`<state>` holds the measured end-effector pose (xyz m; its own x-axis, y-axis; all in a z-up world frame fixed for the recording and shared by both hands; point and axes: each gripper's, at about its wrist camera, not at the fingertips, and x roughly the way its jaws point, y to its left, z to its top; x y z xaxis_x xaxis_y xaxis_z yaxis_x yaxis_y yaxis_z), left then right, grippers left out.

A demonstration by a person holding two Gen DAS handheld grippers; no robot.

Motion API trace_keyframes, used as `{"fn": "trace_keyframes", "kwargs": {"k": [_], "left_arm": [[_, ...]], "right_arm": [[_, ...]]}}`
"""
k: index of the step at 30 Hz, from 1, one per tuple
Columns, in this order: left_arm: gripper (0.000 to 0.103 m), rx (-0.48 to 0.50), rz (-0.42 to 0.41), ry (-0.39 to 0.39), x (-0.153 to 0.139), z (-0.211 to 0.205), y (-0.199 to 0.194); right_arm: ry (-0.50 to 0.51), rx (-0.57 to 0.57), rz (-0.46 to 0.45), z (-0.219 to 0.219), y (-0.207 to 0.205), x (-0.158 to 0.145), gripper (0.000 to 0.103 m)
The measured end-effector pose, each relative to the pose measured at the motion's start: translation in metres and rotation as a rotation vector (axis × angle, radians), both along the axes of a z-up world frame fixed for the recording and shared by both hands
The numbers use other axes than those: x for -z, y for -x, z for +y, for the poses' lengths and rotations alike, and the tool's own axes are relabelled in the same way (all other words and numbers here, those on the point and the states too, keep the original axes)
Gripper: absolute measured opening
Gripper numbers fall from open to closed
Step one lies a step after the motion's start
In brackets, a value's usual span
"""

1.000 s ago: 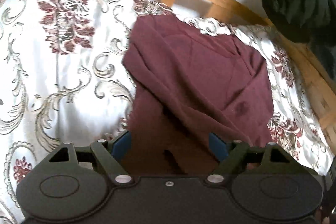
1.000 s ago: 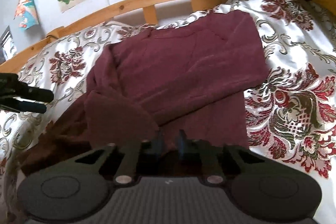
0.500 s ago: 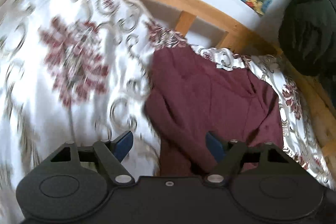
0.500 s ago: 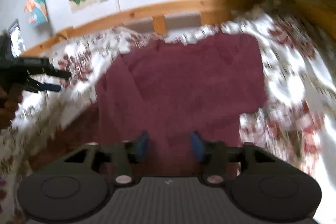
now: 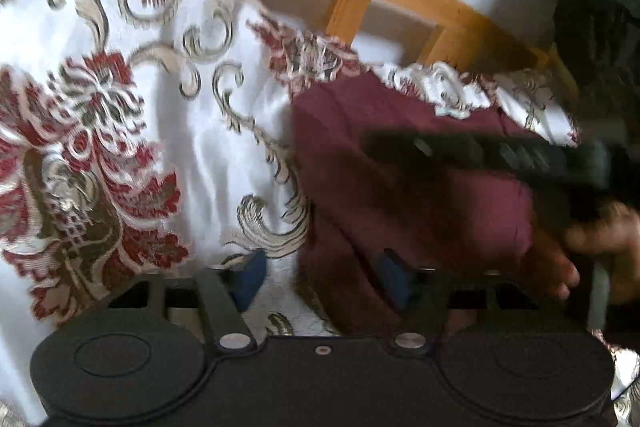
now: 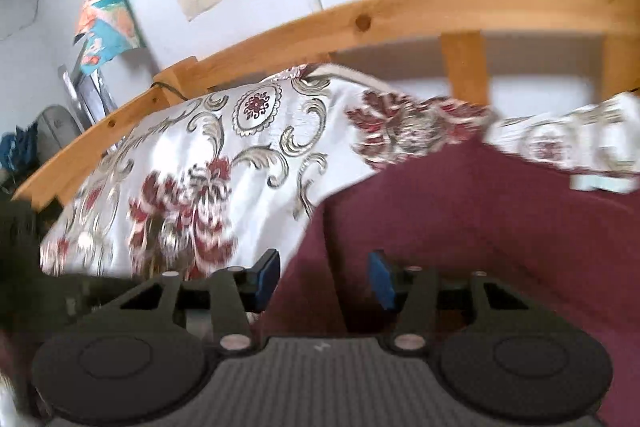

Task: Fold small clothes

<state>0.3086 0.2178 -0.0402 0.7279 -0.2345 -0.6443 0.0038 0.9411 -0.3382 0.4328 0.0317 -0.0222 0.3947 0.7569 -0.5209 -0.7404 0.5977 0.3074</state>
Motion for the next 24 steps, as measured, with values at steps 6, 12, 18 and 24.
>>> {"fn": "trace_keyframes", "kwargs": {"k": [6,12,18,24], "left_arm": [[0.004,0.021,0.025,0.117,0.021,0.013,-0.004],[0.002,-0.056,-0.014,0.082,0.019,0.01,0.011],[0.017,-0.097,0.056,0.115,0.02,0.017,0.008],[0.069,-0.149,-0.006,0.009,0.003,0.009,0.017]], "right_arm": [[0.034,-0.033,-0.01,0.03,-0.016,0.02,0.003],[-0.049,0.059,-0.114,0.015,-0.012,0.008,0.003],[0.03,0.098,-0.088,0.017,-0.016,0.018,0.04],[0.043,0.131,-0.183,-0.043,0.018,0.003,0.071]]}}
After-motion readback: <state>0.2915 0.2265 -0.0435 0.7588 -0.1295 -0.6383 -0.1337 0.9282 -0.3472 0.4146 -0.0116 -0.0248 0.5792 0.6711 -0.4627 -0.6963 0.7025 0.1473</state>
